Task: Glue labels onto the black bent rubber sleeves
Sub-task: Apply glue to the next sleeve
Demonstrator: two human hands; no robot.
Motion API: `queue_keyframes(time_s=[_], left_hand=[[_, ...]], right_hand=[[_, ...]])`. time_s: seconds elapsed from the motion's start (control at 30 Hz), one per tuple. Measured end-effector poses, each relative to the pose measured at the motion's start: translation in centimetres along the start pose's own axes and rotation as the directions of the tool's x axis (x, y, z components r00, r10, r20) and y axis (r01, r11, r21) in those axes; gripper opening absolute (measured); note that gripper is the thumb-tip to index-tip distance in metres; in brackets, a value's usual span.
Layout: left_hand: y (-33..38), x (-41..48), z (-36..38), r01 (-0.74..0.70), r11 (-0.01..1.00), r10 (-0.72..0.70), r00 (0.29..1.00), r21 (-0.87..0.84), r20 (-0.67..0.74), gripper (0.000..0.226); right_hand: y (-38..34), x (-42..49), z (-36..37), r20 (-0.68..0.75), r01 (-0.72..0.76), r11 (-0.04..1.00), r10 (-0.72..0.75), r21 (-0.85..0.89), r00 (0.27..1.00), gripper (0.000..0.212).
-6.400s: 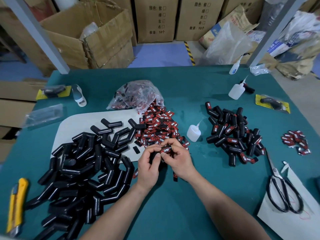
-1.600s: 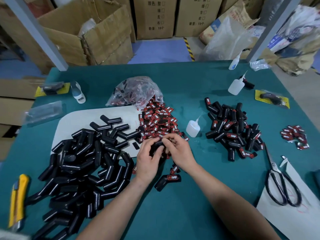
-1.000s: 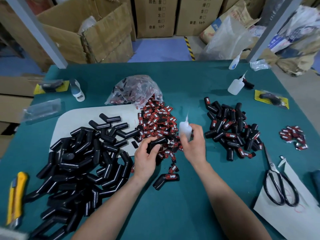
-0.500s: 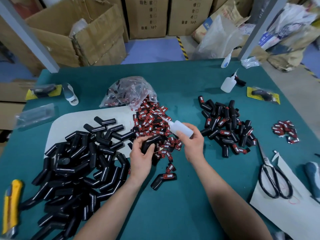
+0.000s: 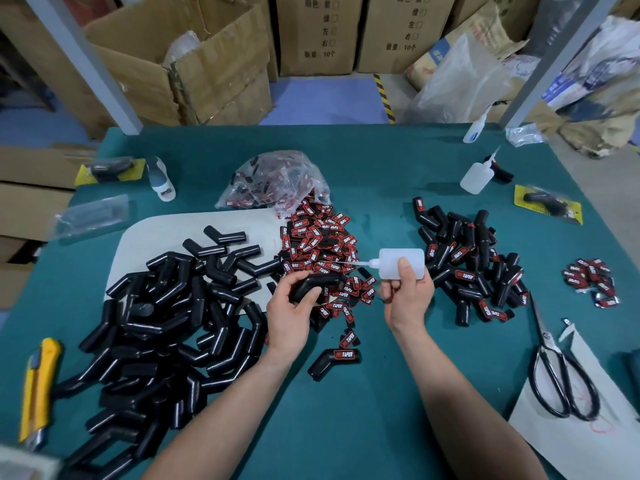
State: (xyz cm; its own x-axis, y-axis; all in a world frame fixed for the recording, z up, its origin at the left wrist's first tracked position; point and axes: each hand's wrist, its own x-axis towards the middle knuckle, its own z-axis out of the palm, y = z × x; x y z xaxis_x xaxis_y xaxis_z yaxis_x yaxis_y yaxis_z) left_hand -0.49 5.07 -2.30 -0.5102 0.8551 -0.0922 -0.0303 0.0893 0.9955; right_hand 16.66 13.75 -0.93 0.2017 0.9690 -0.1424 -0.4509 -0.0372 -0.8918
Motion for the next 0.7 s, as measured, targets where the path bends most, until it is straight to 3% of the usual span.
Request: queue_keyframes(time_s=[0.13, 0.7], left_hand=[[0.1, 0.1, 0.0, -0.037, 0.999, 0.037, 0.999, 0.008, -0.028, 0.051], [-0.5, 0.2, -0.1, -0.085, 0.993, 0.085, 0.996, 0.084, 0.002, 0.055]], right_hand=[[-0.2, -0.1, 0.2, -0.015, 0.038, 0.999, -0.038, 0.034, 0.999, 0.031], [0.1, -1.2, 0.3, -0.03, 0.192, 0.949, -0.205, -0.25, 0.978, 0.034]])
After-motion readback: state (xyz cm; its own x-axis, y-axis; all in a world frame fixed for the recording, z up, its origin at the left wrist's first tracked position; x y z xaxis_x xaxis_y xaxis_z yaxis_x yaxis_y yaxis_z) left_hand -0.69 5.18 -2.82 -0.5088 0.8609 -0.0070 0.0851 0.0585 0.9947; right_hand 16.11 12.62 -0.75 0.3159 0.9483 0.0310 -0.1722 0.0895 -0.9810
